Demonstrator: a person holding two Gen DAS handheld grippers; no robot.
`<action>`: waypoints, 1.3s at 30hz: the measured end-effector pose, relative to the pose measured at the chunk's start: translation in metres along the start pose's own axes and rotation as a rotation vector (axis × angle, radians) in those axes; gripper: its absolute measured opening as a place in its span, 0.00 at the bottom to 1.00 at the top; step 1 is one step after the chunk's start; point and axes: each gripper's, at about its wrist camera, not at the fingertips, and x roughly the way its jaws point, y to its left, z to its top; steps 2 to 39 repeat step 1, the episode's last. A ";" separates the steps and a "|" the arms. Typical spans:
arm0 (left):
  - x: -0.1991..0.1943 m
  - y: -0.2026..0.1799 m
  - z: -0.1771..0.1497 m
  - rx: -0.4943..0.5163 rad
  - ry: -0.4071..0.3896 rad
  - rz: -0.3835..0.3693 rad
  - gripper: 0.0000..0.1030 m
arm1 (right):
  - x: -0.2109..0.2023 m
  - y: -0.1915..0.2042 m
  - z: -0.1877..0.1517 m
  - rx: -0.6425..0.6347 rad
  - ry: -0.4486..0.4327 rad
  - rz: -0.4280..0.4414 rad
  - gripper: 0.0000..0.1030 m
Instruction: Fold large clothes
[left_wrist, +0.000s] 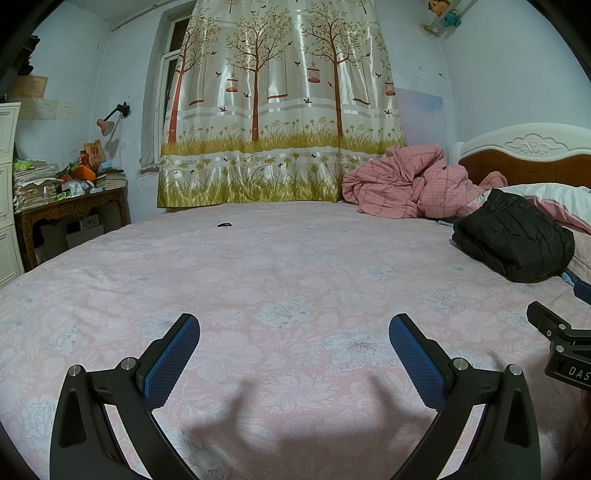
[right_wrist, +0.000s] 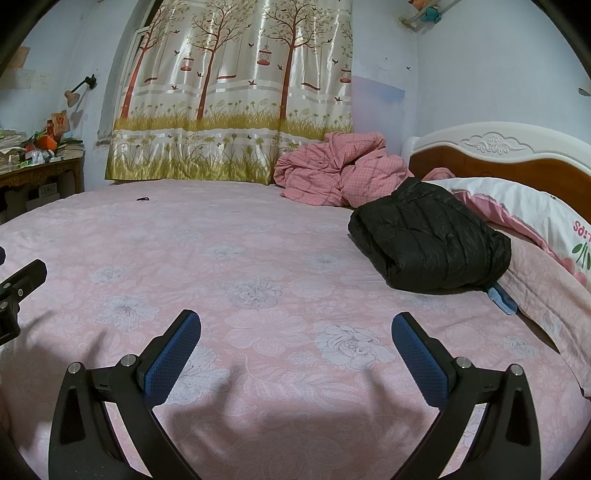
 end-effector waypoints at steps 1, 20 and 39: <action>-0.001 0.001 0.000 0.000 0.000 0.000 1.00 | 0.000 0.000 0.000 0.000 0.000 0.000 1.00; -0.001 0.001 0.000 0.000 0.000 0.000 1.00 | 0.000 0.000 0.000 0.000 0.000 0.000 1.00; -0.001 0.001 0.000 0.000 0.000 0.000 1.00 | 0.000 0.000 0.000 0.000 0.000 0.000 1.00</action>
